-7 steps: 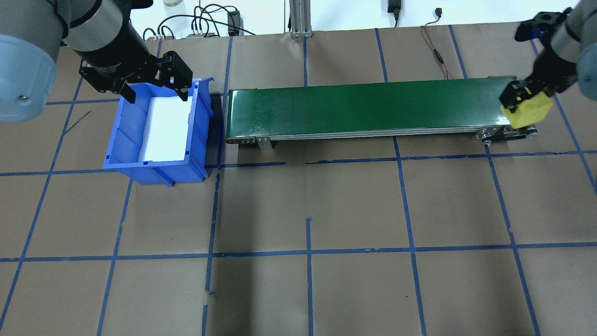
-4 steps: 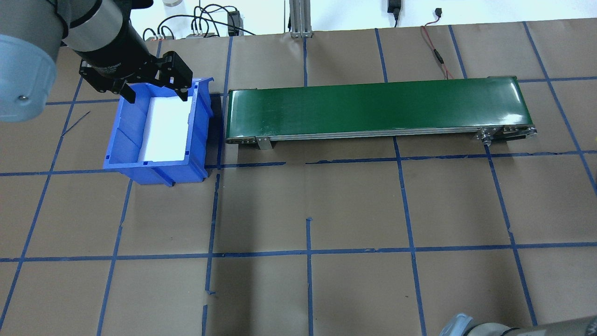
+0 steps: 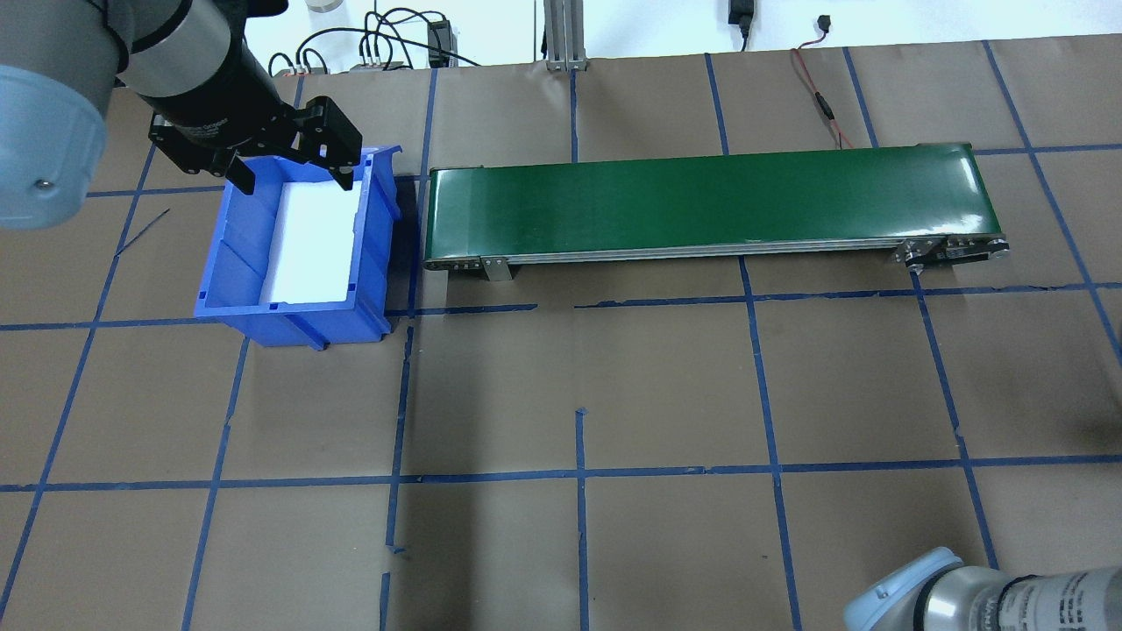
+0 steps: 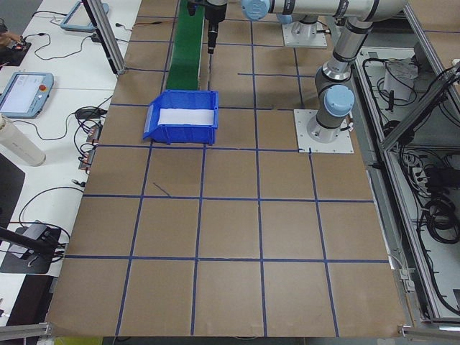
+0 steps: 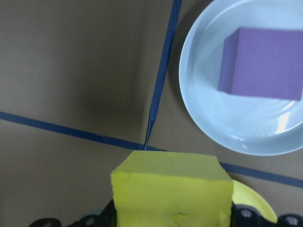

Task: Move block left to right into plate

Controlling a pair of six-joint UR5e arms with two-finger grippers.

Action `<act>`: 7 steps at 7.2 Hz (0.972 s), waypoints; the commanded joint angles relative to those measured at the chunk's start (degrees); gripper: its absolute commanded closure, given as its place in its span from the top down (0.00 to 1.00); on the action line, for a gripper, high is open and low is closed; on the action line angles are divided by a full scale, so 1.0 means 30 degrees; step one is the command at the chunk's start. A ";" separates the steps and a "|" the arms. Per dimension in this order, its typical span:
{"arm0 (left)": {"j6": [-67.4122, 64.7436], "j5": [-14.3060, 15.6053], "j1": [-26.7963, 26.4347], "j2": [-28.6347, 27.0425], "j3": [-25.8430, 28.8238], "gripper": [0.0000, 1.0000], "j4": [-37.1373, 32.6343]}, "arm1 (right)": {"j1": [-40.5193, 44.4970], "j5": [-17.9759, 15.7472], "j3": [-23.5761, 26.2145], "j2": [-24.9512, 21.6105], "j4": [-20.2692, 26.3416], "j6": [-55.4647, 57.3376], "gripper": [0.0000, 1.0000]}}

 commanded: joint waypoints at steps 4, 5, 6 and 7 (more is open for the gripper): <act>0.0000 0.0001 0.0000 0.0000 -0.0004 1.00 0.0005 | -0.4674 0.0576 0.2138 0.0348 -0.1503 -0.4496 0.54; 0.0000 0.0001 0.0000 0.0000 -0.0004 1.00 -0.0024 | -0.4706 0.1098 0.1934 0.0436 -0.1504 -0.5634 0.92; -0.0029 0.0001 0.0000 0.0000 -0.0004 1.00 0.0005 | -0.4707 0.1828 0.1874 0.0756 -0.1562 -0.5674 1.00; 0.0000 0.0001 0.0000 0.0000 0.0025 1.00 0.0005 | -0.4707 0.1836 0.1874 0.0904 -0.1534 -0.5559 1.00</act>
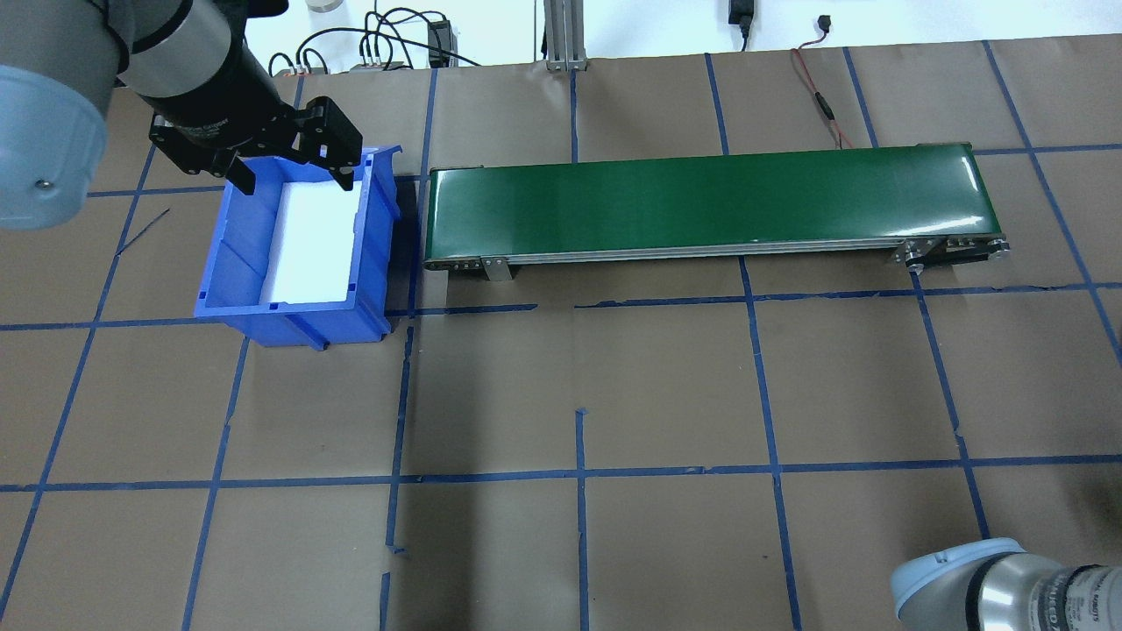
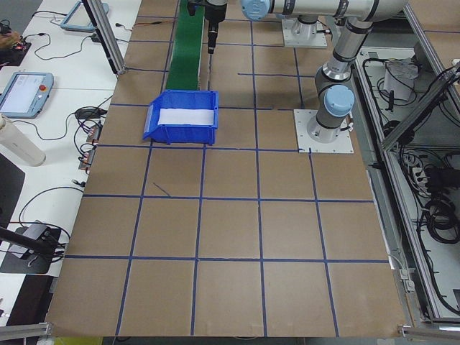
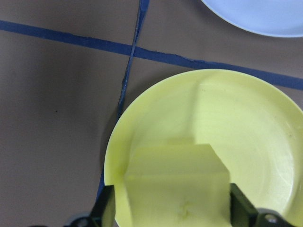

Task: Move block left to right into plate

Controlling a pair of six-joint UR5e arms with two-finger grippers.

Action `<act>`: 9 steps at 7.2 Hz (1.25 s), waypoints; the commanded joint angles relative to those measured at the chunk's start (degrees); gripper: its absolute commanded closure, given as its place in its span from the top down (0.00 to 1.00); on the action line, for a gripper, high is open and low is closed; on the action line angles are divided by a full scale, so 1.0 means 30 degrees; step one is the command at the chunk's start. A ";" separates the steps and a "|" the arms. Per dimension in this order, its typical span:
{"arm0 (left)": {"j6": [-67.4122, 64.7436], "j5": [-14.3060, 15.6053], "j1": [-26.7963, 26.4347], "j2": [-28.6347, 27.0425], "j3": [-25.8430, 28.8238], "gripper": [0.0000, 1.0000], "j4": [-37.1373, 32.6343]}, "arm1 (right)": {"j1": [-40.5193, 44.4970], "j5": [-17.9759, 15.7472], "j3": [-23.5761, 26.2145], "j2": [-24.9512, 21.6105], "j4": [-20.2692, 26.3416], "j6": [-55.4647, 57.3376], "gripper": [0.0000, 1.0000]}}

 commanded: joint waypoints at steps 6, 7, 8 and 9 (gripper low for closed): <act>0.0539 0.0145 0.0000 0.0001 0.0025 1.00 0.0009 | 1.0913 -0.2574 -0.3661 -0.2971 0.4828 1.2611 1.00; 0.0569 0.0117 0.0029 0.0001 -0.0004 1.00 0.0009 | 1.2675 -0.2550 -0.4777 -0.3706 0.7231 1.5135 1.00; 0.0569 0.0117 0.0030 0.0001 -0.0004 1.00 0.0009 | 1.4694 -0.2550 -0.5340 -0.4323 0.8358 1.7770 1.00; 0.0569 0.0117 0.0030 0.0001 -0.0033 1.00 0.0009 | 1.7122 -0.2492 -0.5461 -0.4851 0.9007 2.1016 1.00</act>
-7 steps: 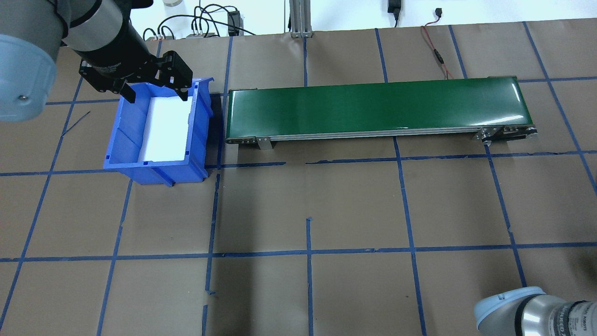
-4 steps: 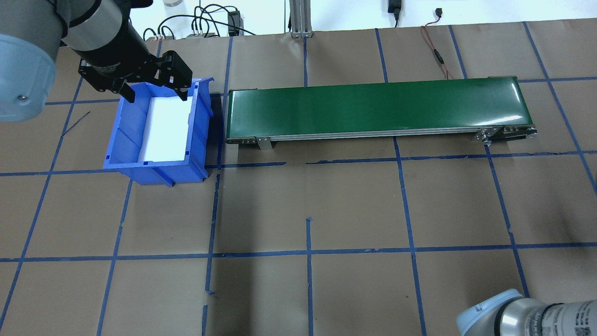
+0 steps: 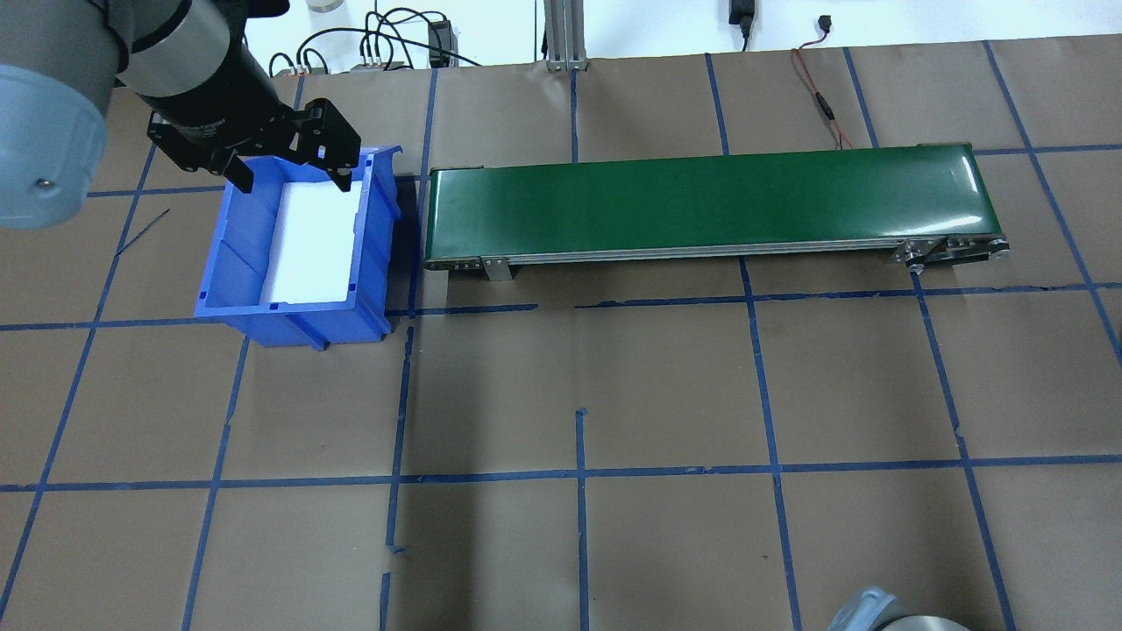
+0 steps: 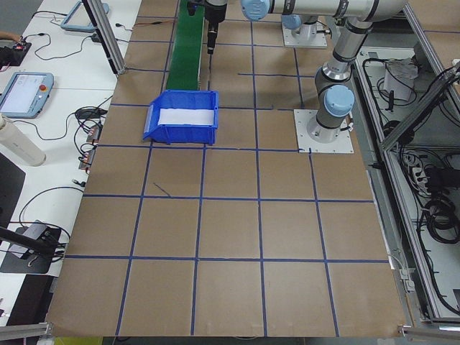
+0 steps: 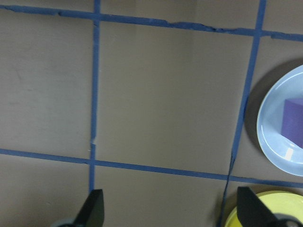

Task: Move block left to right into plate

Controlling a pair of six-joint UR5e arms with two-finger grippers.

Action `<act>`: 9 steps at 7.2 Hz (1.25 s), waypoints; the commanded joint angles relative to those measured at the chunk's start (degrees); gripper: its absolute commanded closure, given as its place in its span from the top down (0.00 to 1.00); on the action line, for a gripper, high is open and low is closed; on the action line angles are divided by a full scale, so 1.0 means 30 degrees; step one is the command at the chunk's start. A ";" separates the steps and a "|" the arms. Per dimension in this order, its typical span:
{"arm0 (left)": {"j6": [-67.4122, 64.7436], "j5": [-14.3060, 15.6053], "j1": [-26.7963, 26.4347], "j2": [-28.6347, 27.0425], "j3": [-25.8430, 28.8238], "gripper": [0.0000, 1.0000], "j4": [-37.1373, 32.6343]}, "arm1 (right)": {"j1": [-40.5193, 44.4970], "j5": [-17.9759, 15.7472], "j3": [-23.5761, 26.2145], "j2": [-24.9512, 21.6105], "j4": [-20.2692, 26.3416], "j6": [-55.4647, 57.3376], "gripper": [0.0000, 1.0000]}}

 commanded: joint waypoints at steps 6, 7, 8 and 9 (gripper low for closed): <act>-0.0018 -0.0119 0.0006 -0.0001 -0.0025 1.00 -0.0029 | 1.3513 0.1124 -0.2094 -0.1132 0.1828 1.4907 1.00; -0.0018 -0.0090 0.0006 -0.0030 -0.0084 1.00 -0.0029 | 1.3899 0.1365 -0.2094 -0.1074 0.1682 1.5027 1.00; -0.0018 0.0084 0.0035 -0.0030 -0.0142 1.00 -0.0029 | 1.3902 0.1802 -0.2123 -0.1044 0.1652 1.4999 1.00; -0.0018 0.0086 0.0006 -0.0001 -0.0259 1.00 -0.0029 | 1.3903 0.2793 -0.2065 -0.1044 0.1593 1.4941 1.00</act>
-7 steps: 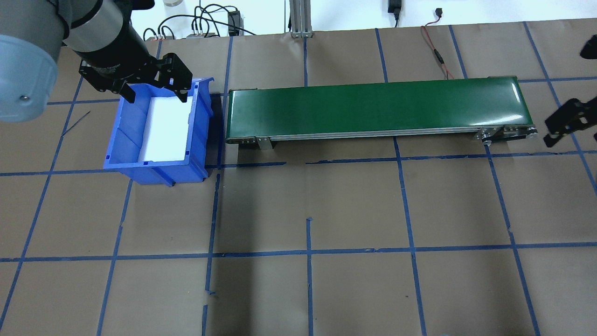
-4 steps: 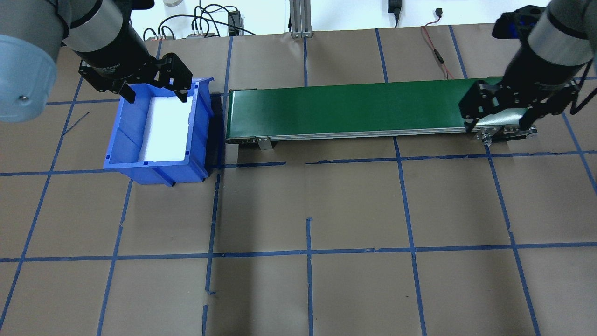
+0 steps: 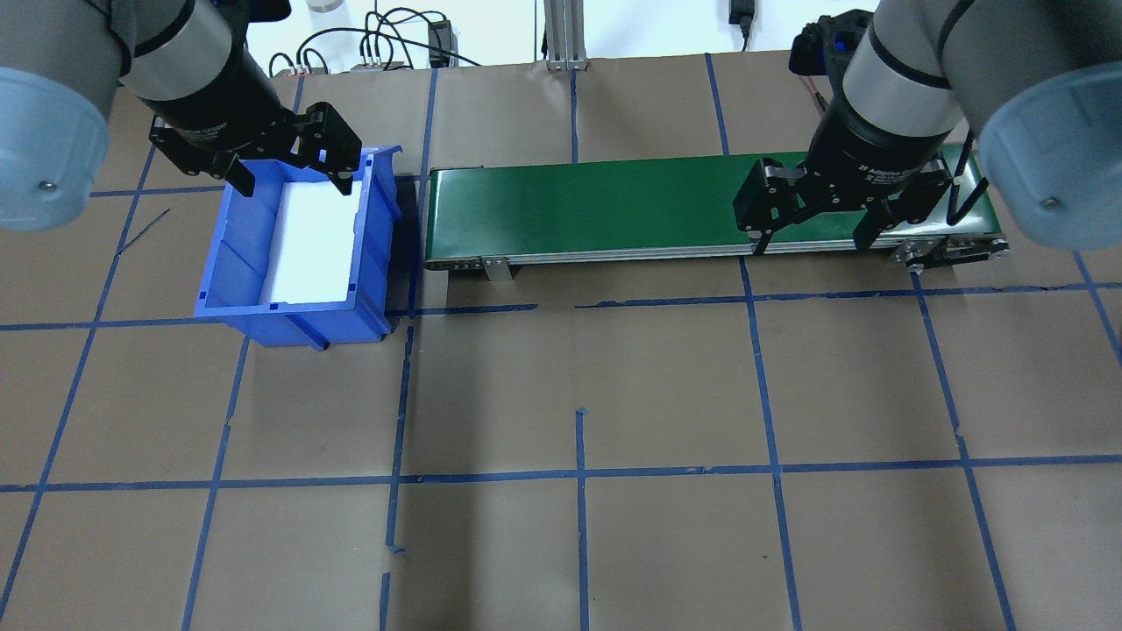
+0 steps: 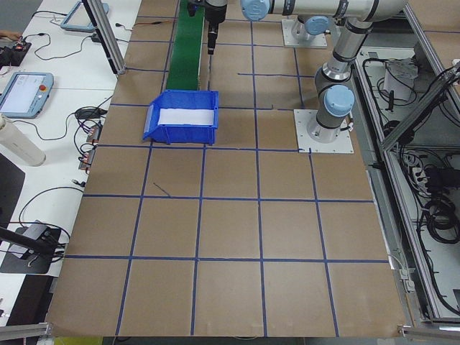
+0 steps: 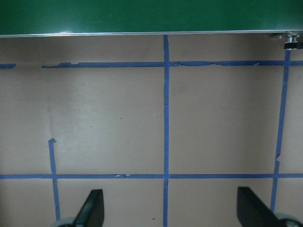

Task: Move block left to right into plate

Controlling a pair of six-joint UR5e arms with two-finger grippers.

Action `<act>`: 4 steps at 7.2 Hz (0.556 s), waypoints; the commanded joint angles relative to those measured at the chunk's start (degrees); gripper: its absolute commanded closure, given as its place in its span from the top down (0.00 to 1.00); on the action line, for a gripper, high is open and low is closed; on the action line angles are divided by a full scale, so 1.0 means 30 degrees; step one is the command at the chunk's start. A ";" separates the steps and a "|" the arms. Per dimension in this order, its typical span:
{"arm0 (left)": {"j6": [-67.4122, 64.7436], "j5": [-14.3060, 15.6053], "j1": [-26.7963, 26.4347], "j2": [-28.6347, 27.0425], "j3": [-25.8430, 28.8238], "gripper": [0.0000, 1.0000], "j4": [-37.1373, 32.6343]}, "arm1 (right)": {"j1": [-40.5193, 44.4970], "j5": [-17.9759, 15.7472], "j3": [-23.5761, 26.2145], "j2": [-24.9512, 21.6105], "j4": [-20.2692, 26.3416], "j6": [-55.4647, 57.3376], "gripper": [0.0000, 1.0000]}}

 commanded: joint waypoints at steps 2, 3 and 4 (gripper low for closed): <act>0.0000 0.0036 0.0046 -0.0011 -0.0059 1.00 0.0000 | -0.0012 0.0774 0.0145 0.0108 -0.0546 -0.0148 1.00; 0.0000 -0.0022 -0.0011 -0.0011 -0.0087 1.00 0.0000 | -0.0099 0.0483 0.0144 0.0108 -0.0517 -0.0206 1.00; 0.0000 -0.0109 -0.0012 -0.0011 0.0028 1.00 0.0000 | -0.0071 0.0422 0.0115 0.0079 -0.0517 -0.0206 1.00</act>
